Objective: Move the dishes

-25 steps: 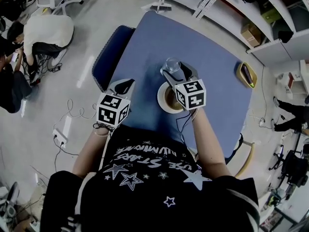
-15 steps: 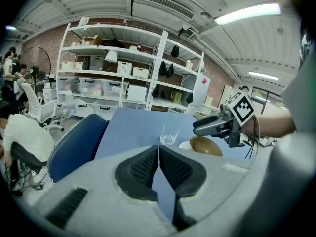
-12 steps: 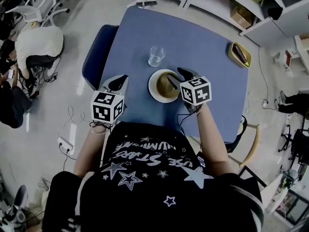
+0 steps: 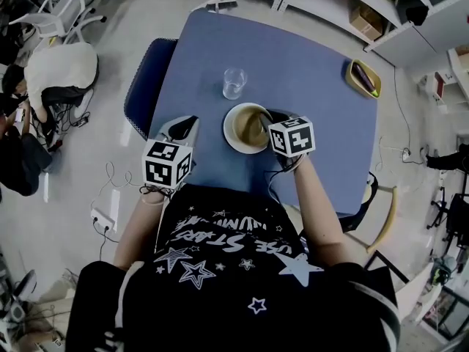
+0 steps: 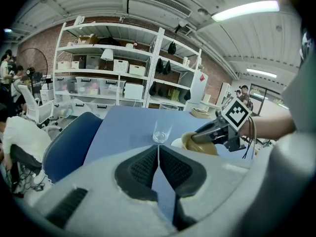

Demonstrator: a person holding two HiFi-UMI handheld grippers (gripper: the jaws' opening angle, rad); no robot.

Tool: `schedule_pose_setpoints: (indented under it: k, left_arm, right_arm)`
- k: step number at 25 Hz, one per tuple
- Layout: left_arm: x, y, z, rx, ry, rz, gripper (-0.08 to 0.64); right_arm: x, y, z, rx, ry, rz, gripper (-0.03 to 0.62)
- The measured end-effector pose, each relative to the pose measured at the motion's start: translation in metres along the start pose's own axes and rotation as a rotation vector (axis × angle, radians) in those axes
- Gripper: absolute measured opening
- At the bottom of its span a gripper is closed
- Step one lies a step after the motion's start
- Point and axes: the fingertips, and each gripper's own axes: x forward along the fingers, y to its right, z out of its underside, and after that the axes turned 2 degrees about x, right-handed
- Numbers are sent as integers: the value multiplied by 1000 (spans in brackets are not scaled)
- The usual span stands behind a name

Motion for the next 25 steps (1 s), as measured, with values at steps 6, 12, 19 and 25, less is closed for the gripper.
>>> schedule_pose_setpoints:
  k: [6,12,19,25]
  left_arm:
    - [-1,2,4,5,-14,-8,25]
    - [3,3,-2,21,-20,-11,25]
    - [14,15,-12,27,-10,-2,25]
    - [23,28,-13,25,-24,-20,26]
  right_arm:
    - [-11,2,-3,68,19,-45,18]
    - [-27,29,-20,136,92,-8,18]
    - [-38,81,-26,271,151,55,18]
    - [-32,112,-18,351,138,83,20]
